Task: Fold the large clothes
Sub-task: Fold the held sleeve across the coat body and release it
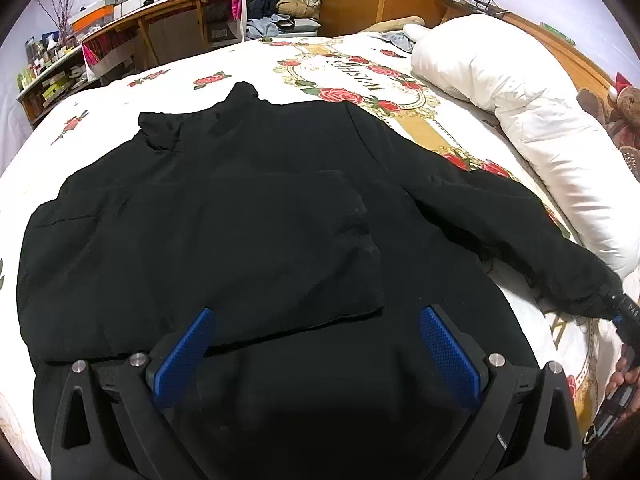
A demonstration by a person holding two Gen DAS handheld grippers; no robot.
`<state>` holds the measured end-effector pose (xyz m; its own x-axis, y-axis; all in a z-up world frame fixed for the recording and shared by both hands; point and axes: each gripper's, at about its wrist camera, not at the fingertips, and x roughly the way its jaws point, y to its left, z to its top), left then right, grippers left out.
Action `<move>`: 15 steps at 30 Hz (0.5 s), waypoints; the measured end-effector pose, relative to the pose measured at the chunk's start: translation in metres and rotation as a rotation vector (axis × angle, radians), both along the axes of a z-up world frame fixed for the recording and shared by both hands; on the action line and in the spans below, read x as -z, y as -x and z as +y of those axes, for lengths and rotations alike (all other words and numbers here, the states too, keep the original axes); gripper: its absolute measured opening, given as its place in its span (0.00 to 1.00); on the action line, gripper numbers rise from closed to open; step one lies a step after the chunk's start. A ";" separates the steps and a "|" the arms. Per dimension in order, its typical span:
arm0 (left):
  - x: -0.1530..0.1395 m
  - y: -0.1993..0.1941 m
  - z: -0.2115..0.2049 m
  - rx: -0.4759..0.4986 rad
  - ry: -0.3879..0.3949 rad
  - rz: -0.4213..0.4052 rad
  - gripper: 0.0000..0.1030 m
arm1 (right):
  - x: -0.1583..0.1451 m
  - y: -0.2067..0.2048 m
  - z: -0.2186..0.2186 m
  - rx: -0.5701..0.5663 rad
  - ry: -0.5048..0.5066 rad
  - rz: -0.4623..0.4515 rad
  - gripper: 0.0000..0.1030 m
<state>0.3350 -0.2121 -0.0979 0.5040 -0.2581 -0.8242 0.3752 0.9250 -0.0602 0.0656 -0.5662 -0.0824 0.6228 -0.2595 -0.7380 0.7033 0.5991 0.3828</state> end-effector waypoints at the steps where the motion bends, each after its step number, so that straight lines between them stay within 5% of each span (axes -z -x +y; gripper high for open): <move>1: -0.001 0.001 0.001 -0.001 0.004 0.000 1.00 | -0.006 -0.001 0.003 -0.007 0.018 -0.008 0.34; 15: -0.018 0.001 0.024 -0.030 0.043 -0.003 1.00 | -0.102 -0.038 0.065 -0.205 0.309 -0.106 0.25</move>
<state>0.3338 -0.1882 -0.0797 0.5143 -0.2776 -0.8114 0.3472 0.9325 -0.0989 0.1040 -0.5008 0.0198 0.7535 -0.3215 -0.5735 0.5231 0.8216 0.2265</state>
